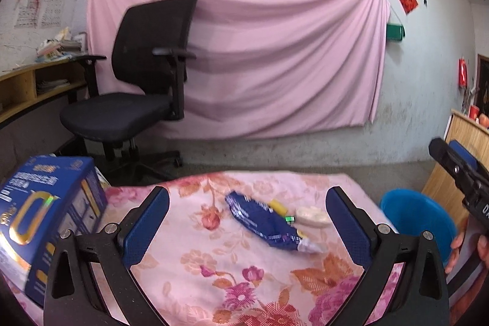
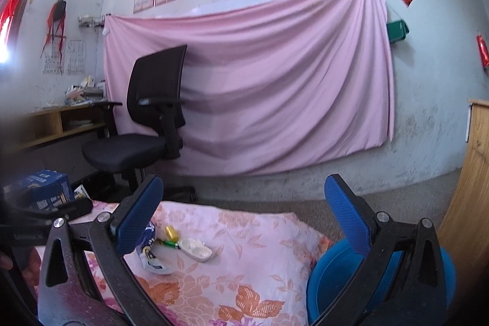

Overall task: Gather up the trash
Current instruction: 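Move both tools back over the remaining trash on the bedspread, then grasp the blue wrapper with the left tool while the right tool grasps the white lens case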

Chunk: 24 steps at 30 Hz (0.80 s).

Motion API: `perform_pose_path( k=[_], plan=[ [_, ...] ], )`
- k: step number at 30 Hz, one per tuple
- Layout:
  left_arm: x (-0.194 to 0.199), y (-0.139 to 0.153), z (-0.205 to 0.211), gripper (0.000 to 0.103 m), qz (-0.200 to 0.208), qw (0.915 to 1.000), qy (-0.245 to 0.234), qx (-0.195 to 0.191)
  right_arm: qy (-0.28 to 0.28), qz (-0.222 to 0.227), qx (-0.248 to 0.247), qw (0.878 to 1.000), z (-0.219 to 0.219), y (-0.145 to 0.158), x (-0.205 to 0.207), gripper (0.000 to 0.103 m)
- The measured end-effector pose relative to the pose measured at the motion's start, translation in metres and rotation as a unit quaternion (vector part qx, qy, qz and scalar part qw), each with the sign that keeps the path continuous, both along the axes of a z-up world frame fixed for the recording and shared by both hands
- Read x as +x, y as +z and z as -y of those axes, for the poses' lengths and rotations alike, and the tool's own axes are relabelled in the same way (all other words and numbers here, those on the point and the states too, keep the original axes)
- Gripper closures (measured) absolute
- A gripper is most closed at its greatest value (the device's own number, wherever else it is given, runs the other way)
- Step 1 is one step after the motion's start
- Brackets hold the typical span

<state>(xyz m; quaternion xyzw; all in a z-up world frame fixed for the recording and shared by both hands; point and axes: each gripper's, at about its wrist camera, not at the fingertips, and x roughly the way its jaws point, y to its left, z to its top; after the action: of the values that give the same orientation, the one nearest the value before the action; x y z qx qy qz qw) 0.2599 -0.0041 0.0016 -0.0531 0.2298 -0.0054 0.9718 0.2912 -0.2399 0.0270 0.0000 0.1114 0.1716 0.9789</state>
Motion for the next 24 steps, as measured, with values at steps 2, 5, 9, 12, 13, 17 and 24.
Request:
perform_pose_path(
  k=[2, 5, 9, 12, 13, 17, 24],
  plan=[
    [0.008, -0.007, 0.005, 0.003, -0.024, 0.9997, -0.006, 0.002, -0.002, -0.016, -0.004, 1.0, -0.001, -0.005, 0.008, 0.0],
    [0.022, -0.016, 0.012, 0.003, -0.06, 0.9981, -0.009, 0.008, 0.0, -0.039, -0.005, 0.999, -0.001, -0.011, 0.018, 0.0],
    [0.041, -0.03, 0.016, 0.003, -0.111, 0.9937, -0.017, -0.001, 0.005, -0.078, 0.003, 0.997, -0.003, -0.02, 0.036, 0.0],
    [0.056, -0.04, 0.019, 0.003, -0.149, 0.9886, -0.024, -0.008, 0.009, -0.121, -0.004, 0.993, -0.006, -0.029, 0.051, 0.0],
    [0.061, -0.044, 0.021, 0.003, -0.162, 0.9864, -0.027, -0.012, 0.01, -0.135, -0.005, 0.991, -0.007, -0.033, 0.055, 0.0],
    [0.075, -0.053, 0.025, 0.015, -0.194, 0.9803, -0.027, -0.024, 0.017, -0.176, -0.012, 0.984, -0.011, -0.047, 0.066, 0.0],
    [0.093, -0.073, 0.024, 0.055, -0.26, 0.9648, -0.023, -0.031, 0.035, -0.232, -0.048, 0.971, -0.027, -0.062, 0.083, 0.0]
  ],
)
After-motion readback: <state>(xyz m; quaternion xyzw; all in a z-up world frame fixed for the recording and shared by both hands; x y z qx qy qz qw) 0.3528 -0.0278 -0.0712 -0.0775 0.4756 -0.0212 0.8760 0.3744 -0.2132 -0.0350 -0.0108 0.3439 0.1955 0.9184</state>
